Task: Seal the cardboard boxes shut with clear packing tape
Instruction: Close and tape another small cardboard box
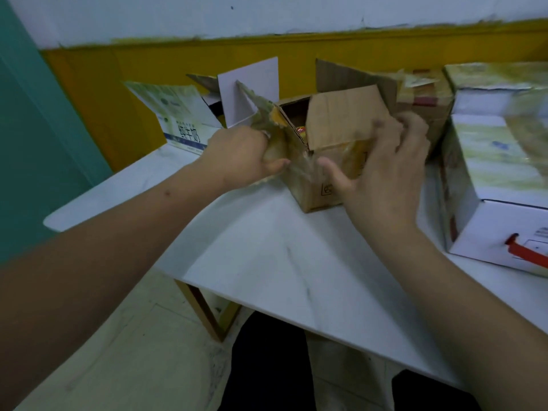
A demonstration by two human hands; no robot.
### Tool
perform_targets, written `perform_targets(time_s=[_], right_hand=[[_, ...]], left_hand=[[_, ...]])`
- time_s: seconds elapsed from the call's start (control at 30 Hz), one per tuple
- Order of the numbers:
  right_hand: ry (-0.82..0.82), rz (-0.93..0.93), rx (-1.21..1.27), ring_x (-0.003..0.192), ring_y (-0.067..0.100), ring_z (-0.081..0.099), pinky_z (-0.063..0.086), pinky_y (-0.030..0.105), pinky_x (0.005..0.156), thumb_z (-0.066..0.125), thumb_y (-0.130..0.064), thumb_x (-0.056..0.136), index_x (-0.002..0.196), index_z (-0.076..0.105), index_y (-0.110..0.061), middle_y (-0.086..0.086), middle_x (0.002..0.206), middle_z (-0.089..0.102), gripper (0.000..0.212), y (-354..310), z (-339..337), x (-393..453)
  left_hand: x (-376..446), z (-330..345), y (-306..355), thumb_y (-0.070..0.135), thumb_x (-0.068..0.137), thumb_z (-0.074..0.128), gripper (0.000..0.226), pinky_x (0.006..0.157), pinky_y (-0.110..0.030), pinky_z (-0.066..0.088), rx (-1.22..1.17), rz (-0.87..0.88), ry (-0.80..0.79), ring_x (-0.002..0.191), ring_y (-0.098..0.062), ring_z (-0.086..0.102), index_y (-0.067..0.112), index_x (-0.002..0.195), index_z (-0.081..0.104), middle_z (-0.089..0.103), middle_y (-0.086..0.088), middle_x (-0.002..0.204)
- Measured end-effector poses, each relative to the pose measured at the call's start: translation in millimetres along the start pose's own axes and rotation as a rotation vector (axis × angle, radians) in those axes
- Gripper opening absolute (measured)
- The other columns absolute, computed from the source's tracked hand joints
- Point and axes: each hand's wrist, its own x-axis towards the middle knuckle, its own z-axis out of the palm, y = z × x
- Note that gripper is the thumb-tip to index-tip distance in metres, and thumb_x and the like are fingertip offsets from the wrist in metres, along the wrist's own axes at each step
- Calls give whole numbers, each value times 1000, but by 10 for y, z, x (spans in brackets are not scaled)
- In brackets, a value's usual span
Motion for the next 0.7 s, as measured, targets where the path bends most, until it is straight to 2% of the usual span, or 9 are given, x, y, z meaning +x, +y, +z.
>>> perform_targets(time_s=[0.07, 0.13, 0.23, 0.3, 0.37, 0.43, 0.5, 0.57, 0.7], right_hand=[[-52, -104, -109, 143, 42, 26, 24, 52, 117, 61, -77, 71, 147, 33, -1, 24, 155, 27, 111, -63, 36, 84], [-94, -262, -157, 149, 39, 16, 13, 53, 121, 64, -76, 69, 154, 25, -8, 18, 161, 21, 116, -59, 66, 175], [-89, -380, -61, 144, 38, 28, 25, 48, 119, 75, -59, 72, 146, 41, -8, 17, 155, 34, 96, 45, 97, 216], [-19, -354, 32, 126, 41, 46, 39, 46, 105, 79, -54, 72, 129, 55, -6, 20, 138, 48, 79, 76, 98, 154], [15, -353, 65, 104, 35, 55, 46, 41, 87, 76, -55, 74, 114, 61, -6, 17, 117, 58, 65, 30, 87, 58], [-75, -363, 125, 89, 24, 56, 45, 30, 73, 71, -55, 76, 104, 61, -10, 8, 100, 61, 54, -26, 110, -46], [-177, -275, 268, 80, 12, 54, 41, 20, 67, 71, -49, 77, 98, 61, -14, -3, 89, 60, 42, -71, 141, -119], [-235, -136, 409, 76, 6, 51, 44, 21, 65, 76, -38, 79, 93, 62, -18, -10, 83, 56, 29, -82, 176, -136], [-213, -132, 335, 88, 13, 45, 37, 27, 71, 80, -31, 78, 79, 68, -21, -11, 86, 55, 15, -50, 201, -76]], left_hand=[[-8, -6, -9, 67, 96, 43, 51, 62, -34, 35, 4, -1, -2, 75, -25, 45, 17, 86, 45, 36, 3, 67], [-16, -18, -33, 67, 96, 44, 50, 60, -33, 33, 12, 7, -2, 73, -24, 44, 17, 90, 45, 34, 4, 67], [-40, -56, -77, 66, 96, 45, 48, 57, -32, 29, 3, 2, 10, 73, -22, 44, 18, 90, 44, 32, 7, 66], [-60, -86, -84, 64, 97, 45, 47, 56, -32, 26, -9, -6, 17, 74, -22, 44, 18, 87, 45, 32, 8, 67], [-66, -103, -81, 63, 97, 46, 46, 55, -32, 25, -20, -17, 17, 74, -21, 42, 18, 86, 45, 30, 9, 67], [-62, -110, -78, 63, 96, 47, 46, 52, -32, 22, -28, -28, 21, 73, -21, 42, 19, 86, 45, 31, 9, 66], [-59, -108, -78, 64, 96, 47, 47, 50, -31, 20, -29, -35, 31, 71, -21, 43, 19, 85, 45, 32, 8, 65], [-61, -98, -78, 65, 96, 47, 47, 51, -31, 21, -28, -37, 34, 72, -20, 42, 18, 84, 45, 32, 8, 65], [-70, -82, -95, 65, 96, 46, 48, 56, -32, 27, -34, -45, 18, 72, -21, 44, 18, 87, 49, 34, 8, 66]])
